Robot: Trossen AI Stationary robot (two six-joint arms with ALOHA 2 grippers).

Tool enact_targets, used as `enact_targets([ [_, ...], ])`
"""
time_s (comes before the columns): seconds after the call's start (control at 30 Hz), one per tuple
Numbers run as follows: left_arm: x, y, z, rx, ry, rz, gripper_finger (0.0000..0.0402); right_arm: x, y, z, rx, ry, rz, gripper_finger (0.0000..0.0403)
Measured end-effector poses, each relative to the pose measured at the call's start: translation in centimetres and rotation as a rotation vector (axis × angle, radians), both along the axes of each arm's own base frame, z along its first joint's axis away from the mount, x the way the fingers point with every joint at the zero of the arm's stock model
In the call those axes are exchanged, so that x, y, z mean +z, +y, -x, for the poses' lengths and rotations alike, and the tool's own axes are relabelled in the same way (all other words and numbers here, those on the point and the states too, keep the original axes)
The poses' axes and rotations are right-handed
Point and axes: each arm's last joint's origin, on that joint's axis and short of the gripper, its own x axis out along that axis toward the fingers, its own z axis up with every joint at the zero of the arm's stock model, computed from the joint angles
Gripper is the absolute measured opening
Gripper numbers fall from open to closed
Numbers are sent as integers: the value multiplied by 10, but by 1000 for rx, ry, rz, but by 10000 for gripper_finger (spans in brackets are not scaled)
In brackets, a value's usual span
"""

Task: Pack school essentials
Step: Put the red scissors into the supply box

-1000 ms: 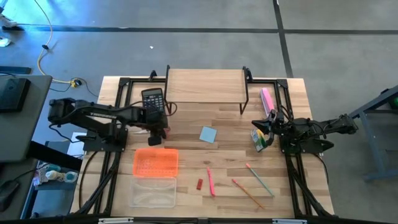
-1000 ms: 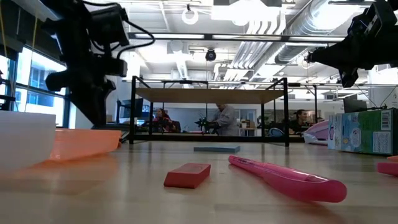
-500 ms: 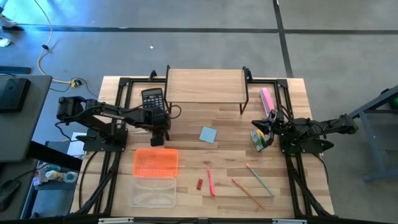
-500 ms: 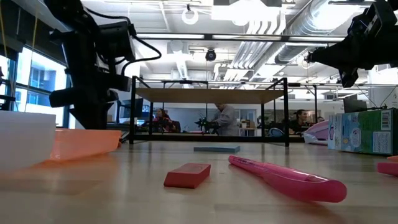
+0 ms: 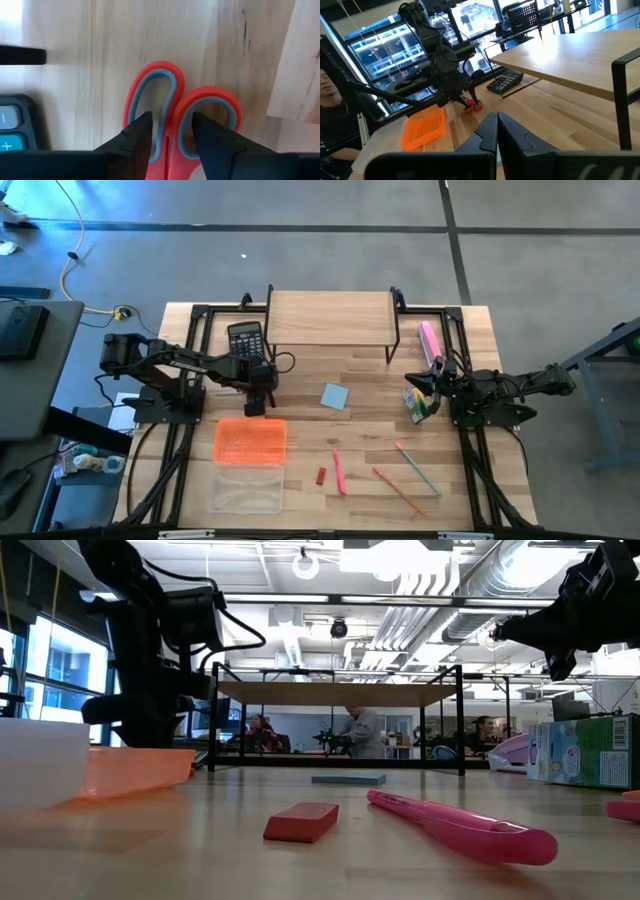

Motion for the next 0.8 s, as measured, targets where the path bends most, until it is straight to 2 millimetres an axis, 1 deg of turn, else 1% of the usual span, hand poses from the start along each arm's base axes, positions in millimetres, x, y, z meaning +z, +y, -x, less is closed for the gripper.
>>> enact_targets([
  [0.23, -1, -1, 0, -10, 0, 11, 58, 0, 0, 0, 0, 0, 0, 0],
  [0.33, -1, -1, 0, -10, 0, 6, 36, 0, 0, 0, 0, 0, 0, 0],
  [0.43, -1, -1, 0, -10, 2, 3, 31, 0, 0, 0, 0, 0, 0, 0],
  [0.57, -1, -1, 0, 10, -1, 7, 39, 0, 0, 0, 0, 0, 0, 0],
  [0.8, 15, -6, -5, 40, 1, 7, 36, 0, 0, 0, 0, 0, 0, 0],
])
